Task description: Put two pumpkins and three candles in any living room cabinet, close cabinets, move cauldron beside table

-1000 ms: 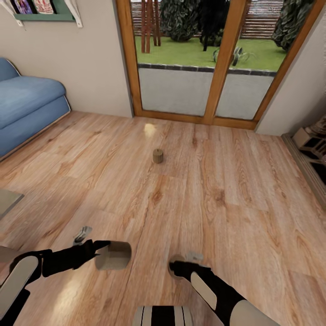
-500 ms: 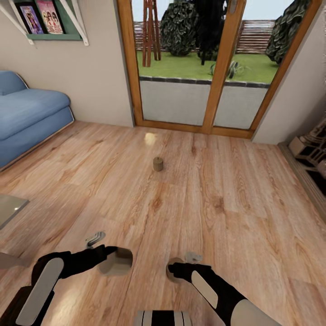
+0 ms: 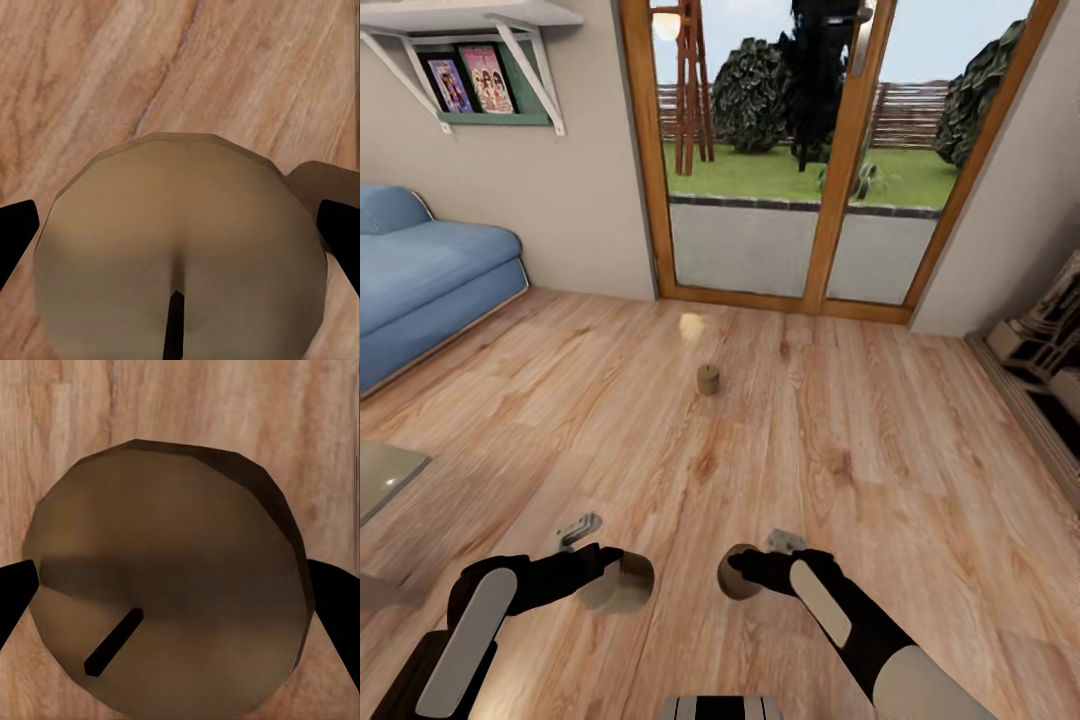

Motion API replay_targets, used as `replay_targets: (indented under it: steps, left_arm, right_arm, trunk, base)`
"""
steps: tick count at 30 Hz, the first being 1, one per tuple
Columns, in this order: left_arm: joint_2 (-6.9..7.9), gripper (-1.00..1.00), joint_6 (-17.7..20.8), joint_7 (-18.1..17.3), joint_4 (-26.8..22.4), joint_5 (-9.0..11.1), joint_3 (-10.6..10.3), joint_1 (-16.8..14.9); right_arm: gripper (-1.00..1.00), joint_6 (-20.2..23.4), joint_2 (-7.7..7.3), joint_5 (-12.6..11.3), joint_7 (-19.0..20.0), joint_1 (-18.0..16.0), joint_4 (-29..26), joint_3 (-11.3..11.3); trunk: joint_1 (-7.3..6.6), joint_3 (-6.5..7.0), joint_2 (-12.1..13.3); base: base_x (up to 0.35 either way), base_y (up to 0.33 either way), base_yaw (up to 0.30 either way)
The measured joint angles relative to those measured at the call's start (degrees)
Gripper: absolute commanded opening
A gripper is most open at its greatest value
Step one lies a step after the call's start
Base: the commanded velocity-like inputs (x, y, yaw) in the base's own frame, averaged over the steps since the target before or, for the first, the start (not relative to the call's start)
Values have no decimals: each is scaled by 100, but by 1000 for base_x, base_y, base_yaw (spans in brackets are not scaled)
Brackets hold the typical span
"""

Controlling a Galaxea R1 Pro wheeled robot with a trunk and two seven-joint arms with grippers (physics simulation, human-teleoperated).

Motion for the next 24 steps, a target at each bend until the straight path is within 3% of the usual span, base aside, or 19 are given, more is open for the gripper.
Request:
replay_targets:
  steps: [6,24]
  left_arm:
    - [-5,-100,-2,3,3,5,6,-5]
    - [-45,-100,2,2,-4,6,-12,-5]
  right_arm:
    - [-100,-4,-29,10,6,1,17,-57]
    - [-100,-53,-160,-2,18,2,40,-50]
  trunk:
    - [-13,133,8]
    - [-58,521,33]
  base:
    - [-94,0,-253]
    - [-323,0,-276]
